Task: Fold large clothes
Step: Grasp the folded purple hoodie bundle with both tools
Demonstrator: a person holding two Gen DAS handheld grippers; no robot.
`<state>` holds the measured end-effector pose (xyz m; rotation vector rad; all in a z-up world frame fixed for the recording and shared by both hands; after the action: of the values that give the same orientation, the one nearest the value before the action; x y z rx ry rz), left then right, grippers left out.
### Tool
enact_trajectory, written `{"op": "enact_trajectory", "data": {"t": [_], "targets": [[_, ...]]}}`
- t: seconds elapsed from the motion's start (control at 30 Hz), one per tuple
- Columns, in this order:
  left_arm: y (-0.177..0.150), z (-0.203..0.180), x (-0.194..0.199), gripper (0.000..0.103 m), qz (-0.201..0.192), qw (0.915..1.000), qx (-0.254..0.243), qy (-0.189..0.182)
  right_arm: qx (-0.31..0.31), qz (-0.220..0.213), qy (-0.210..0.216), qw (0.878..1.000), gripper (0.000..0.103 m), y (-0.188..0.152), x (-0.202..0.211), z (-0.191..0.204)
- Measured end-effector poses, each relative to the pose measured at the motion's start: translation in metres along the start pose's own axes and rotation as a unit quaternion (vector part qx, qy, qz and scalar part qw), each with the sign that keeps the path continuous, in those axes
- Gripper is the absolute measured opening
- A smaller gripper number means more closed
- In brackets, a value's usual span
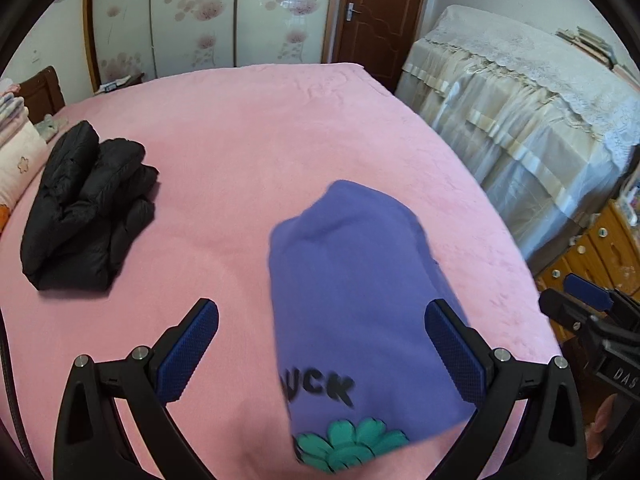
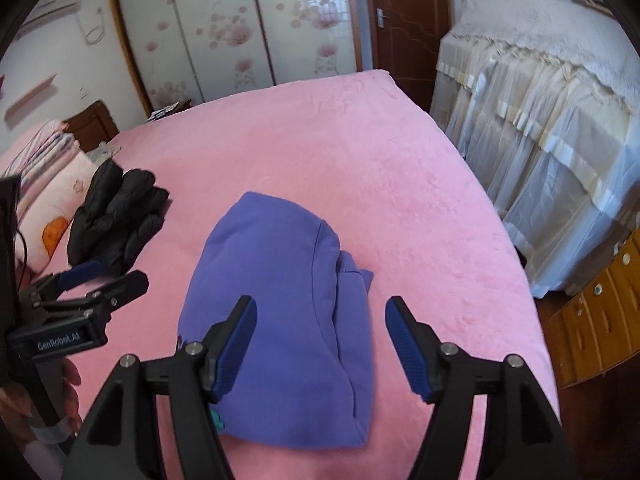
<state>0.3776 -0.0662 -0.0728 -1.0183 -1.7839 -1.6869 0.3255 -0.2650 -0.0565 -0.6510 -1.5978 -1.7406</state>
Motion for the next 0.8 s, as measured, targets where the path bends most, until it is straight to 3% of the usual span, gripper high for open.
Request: {"op": "enact_trajectory", "data": {"t": [0.13, 0.6, 0.8], "targets": [[-0.014, -0.009, 0.009, 0.102, 0.01, 0.9998, -0.001, -0.015, 0.003, -0.005, 0.028, 1.0, 0.078, -0.015, 0.02, 0.0], [-0.048, -0.027, 0.013, 0.102, 0.007, 0.9993, -0.037, -0.005, -0.025, -0.015, 0.077, 0.997, 0.078, -0.037, 0.029, -0.013], [-0.056, -0.033, -0.001, 0.102, 0.024, 0.9981, -0.054, -0.017, -0.01, -0.012, 0.075, 0.997, 0.078, -0.039, 0.017, -0.012]]}}
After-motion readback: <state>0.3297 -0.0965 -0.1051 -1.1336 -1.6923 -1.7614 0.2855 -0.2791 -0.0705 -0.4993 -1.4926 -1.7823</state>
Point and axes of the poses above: each gripper's, at about its wrist camera, not at the fingertips, and x roughly against the way its jaws point, z to its left, y to its top, the point moved 2 cm from there along -x, roughly the way its jaws point, and after that the axes turned 2 degrees about -x, right-handed, at the moved point
